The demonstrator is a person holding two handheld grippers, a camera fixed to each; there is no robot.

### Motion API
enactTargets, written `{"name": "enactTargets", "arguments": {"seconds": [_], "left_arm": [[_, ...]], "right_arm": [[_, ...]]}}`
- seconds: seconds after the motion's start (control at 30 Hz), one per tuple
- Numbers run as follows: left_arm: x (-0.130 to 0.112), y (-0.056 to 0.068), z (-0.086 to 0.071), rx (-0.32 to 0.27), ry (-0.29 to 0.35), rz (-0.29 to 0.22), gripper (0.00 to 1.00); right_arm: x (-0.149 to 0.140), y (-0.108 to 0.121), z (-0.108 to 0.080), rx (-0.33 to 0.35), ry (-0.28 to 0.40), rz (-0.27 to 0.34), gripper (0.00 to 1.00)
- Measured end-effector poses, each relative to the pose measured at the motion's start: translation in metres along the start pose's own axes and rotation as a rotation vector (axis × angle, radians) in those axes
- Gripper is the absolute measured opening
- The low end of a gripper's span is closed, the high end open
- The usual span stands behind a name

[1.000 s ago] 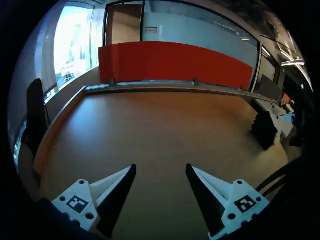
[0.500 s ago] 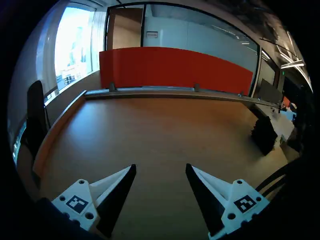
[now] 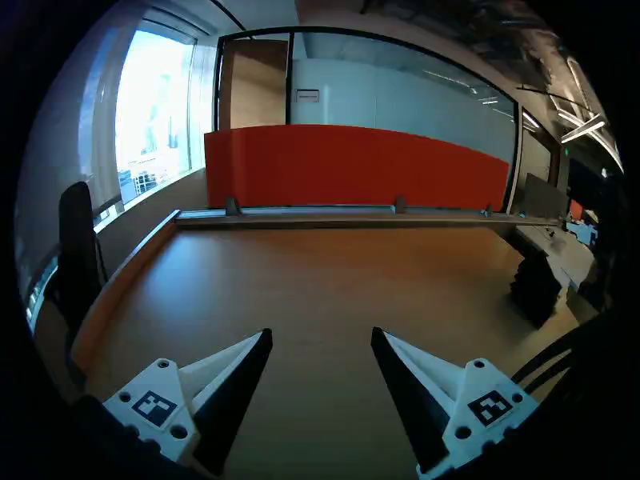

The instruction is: Fold towel

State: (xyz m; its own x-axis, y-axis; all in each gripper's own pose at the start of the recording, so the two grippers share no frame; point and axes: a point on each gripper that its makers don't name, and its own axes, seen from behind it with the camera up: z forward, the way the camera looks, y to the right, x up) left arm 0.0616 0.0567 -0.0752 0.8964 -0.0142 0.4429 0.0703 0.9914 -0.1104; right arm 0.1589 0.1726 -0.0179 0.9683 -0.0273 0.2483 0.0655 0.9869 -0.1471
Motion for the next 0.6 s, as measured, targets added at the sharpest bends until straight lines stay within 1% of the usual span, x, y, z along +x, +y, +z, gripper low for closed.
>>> {"name": "enactTargets", "arguments": {"seconds": [0.2, 0.37, 0.6], "left_arm": [[0.028, -0.013, 0.01, 0.028, 0.073, -0.021, 0.92], [0.056, -0.022, 0.016, 0.037, 0.138, -0.026, 0.92], [0.096, -0.037, 0.022, 0.05, 0.216, -0.03, 0.92]], "right_arm": [[0.012, -0.013, 0.001, 0.008, 0.029, 0.002, 0.97], [0.022, -0.028, 0.001, 0.022, 0.05, 0.011, 0.97], [0.045, -0.056, -0.001, 0.038, 0.092, 0.008, 0.97]]}}
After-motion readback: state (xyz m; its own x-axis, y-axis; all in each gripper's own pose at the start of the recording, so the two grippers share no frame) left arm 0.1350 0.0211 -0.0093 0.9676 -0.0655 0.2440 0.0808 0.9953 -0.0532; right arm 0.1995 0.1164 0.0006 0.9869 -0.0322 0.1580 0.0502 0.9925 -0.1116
